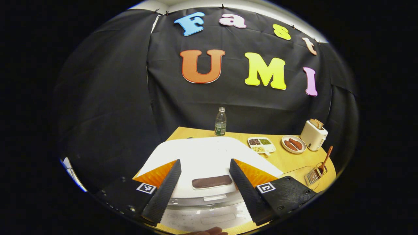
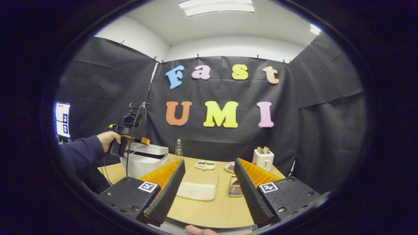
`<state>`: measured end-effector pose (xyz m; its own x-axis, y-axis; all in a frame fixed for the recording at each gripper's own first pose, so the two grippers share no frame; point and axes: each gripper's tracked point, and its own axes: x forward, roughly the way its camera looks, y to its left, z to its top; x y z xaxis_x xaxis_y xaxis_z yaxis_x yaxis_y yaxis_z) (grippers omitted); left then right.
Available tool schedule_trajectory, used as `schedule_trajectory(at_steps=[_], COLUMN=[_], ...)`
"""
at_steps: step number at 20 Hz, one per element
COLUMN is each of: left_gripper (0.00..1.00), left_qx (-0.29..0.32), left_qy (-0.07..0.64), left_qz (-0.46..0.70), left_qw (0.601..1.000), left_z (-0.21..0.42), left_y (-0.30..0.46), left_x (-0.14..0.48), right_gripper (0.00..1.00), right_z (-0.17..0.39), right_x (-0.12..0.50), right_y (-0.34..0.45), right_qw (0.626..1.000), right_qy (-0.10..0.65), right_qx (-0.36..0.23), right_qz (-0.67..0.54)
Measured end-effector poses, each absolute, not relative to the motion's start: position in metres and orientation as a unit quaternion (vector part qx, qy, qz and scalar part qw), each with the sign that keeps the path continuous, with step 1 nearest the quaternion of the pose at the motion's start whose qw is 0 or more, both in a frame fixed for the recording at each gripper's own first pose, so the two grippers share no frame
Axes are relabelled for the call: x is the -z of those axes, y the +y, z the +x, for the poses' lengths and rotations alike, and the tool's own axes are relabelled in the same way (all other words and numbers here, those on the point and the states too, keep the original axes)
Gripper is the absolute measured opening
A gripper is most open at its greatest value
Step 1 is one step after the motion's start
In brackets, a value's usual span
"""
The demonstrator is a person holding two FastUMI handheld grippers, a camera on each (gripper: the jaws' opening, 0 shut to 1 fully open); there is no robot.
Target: Close the left gripper, press the button to open the rice cooker; take a wooden spoon from the chopstick holder with the right hand, scoop a spoonful of rice and pour it into the rice cooker, then put the wooden spoon back into the chopstick holder.
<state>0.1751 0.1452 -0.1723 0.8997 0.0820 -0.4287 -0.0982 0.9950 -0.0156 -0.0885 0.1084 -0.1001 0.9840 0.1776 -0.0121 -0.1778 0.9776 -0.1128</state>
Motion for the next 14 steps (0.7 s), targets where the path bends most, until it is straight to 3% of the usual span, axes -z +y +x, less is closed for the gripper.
schedule_trajectory(at_steps=[6, 14], left_gripper=[0.96, 0.97], left_qx=[-0.044, -0.057], left_qy=[0.261, 0.264], left_qz=[-0.014, -0.011], left_qw=[0.964, 0.963], left_z=[0.160, 0.154], left_y=[0.143, 0.144], left_x=[0.199, 0.216], right_gripper=[0.98, 1.00], right_z=[-0.093, -0.099], right_x=[0.099, 0.091], right_y=[0.127, 0.119], right_qw=[0.993, 0.994], right_qy=[-0.002, -0.003], right_qx=[-0.098, -0.086], right_qz=[-0.069, -0.067])
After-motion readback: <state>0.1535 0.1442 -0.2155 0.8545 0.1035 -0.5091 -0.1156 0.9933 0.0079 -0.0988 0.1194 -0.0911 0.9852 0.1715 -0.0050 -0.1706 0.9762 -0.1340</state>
